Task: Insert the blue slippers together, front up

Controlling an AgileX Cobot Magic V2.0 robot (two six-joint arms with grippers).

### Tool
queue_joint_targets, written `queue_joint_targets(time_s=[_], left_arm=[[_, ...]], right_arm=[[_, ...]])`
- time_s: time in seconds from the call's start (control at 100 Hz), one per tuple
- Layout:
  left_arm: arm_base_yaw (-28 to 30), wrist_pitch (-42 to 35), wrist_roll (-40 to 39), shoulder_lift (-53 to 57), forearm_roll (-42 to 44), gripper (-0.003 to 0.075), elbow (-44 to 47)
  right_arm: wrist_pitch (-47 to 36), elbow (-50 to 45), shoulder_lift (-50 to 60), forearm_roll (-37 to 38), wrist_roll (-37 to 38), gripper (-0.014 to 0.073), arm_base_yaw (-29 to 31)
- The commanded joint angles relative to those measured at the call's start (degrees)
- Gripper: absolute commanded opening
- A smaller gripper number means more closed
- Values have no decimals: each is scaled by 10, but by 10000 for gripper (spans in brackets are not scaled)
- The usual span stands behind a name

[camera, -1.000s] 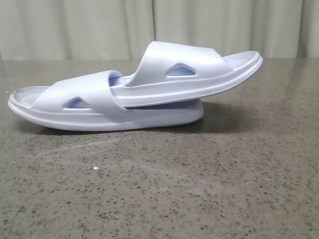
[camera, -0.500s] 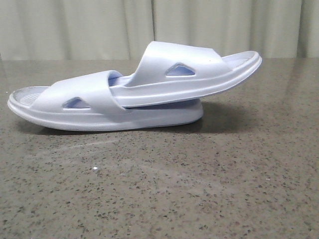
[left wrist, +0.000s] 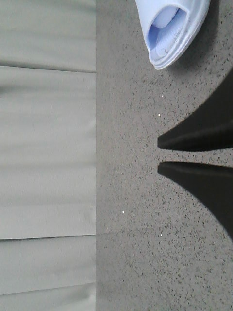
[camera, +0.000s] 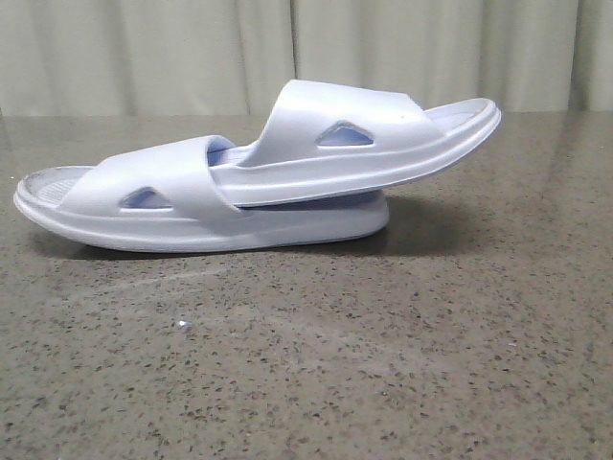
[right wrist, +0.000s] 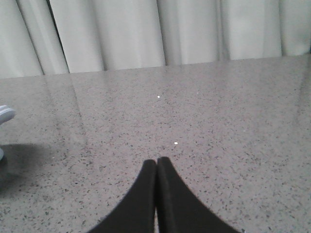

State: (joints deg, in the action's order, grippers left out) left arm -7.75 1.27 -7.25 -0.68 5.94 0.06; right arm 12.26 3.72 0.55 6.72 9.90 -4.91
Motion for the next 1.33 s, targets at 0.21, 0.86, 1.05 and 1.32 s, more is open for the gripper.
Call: queue_joint_targets(time_s=[0.21,0.86,1.05,1.32], left_arm=[[-5,-46,-5,-4,-1,16,6],[-5,-46,-5,-4,-1,16,6],[-5,-46,-5,-4,-1,16,6],[-5,-46,-5,-4,-1,16,6]], right_arm=[[-101,-30,12,-8,-9,-107,5],[-111,-55,12,-18,-9,-107,5],[-111,-55,12,-18,-9,-107,5],[-111,-55,12,-18,-9,-107,5]])
